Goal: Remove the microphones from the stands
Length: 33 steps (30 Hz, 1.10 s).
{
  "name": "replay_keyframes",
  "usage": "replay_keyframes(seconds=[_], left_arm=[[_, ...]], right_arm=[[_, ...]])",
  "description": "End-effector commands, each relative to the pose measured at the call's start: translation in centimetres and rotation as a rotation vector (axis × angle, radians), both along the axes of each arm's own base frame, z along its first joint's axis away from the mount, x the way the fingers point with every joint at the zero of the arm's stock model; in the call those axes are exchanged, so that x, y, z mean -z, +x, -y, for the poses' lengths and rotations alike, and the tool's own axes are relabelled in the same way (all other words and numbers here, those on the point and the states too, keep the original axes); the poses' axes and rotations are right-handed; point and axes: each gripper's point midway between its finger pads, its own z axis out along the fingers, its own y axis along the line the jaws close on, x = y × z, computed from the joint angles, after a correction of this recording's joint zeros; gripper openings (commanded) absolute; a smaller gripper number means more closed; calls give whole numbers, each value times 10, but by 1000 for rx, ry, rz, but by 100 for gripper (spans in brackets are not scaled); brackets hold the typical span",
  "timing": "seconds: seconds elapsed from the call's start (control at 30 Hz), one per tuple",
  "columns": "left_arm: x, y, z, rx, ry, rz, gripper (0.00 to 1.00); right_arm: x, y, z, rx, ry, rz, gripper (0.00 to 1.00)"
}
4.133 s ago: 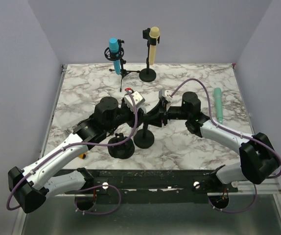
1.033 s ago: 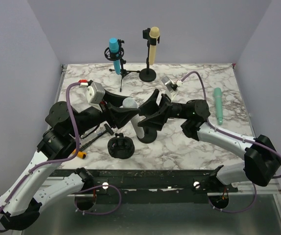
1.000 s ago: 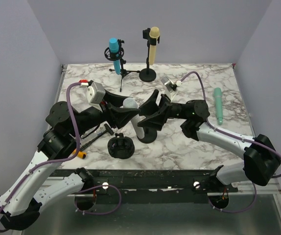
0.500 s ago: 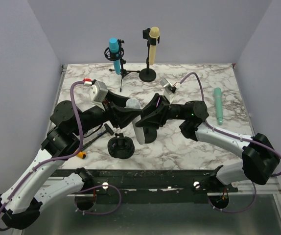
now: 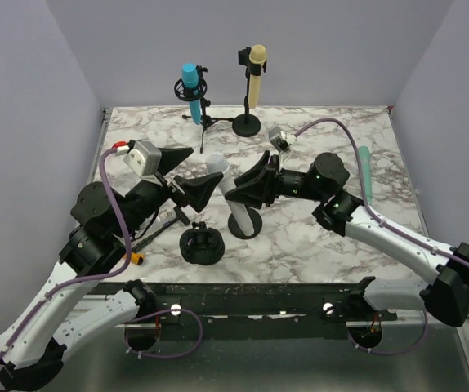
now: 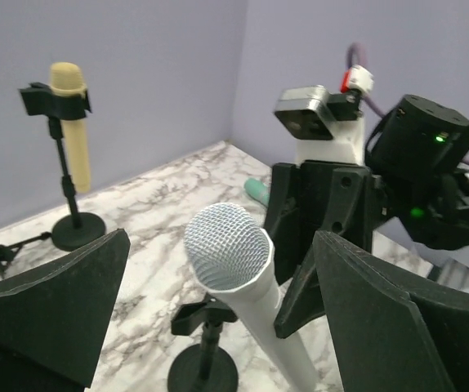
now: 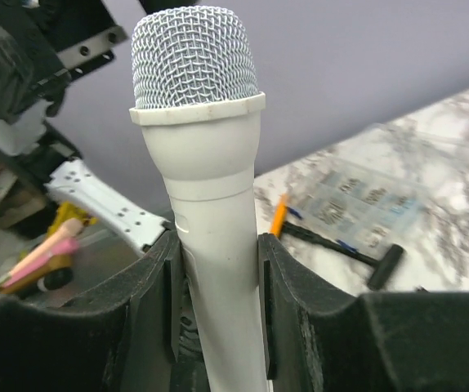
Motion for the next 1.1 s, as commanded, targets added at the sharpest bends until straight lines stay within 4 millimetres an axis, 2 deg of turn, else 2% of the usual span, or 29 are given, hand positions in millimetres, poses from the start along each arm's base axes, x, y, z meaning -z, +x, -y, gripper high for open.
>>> replay_keyframes(seconds=[0.0, 0.17, 0.27, 0.43, 0.5, 0.57, 0.67, 0.77, 0.97, 1.07], left_arm=[[-7, 13, -31, -179, -29, 56, 99], [-9, 14, -43, -233, -31, 73, 99], [-8, 15, -44, -238, -21, 79, 99], [-7, 13, -38, -210, -16, 83, 99], [-5, 14, -36, -201, -3, 72, 99], [-5, 14, -33, -187, 2, 72, 99], [-2, 17, -31, -191, 15, 72, 99], [0, 17, -28, -183, 26, 65, 99], [8, 22, -21, -174, 41, 43, 99], [14, 24, -17, -176, 63, 46, 99]], right_arm=[[10, 32, 27, 285, -138, 58, 1], [19, 71, 67, 595, -275, 83, 1], [32, 93, 105, 821, -363, 57, 1], [41, 119, 178, 1229, -435, 65, 1], [50, 131, 200, 1354, -562, 113, 3], [59, 144, 227, 1506, -727, 120, 1], [84, 160, 260, 1643, -982, 99, 1], [119, 181, 289, 1678, -1156, 40, 1], [203, 252, 341, 1585, -1247, -262, 1], [242, 273, 366, 1562, -1364, -364, 1]])
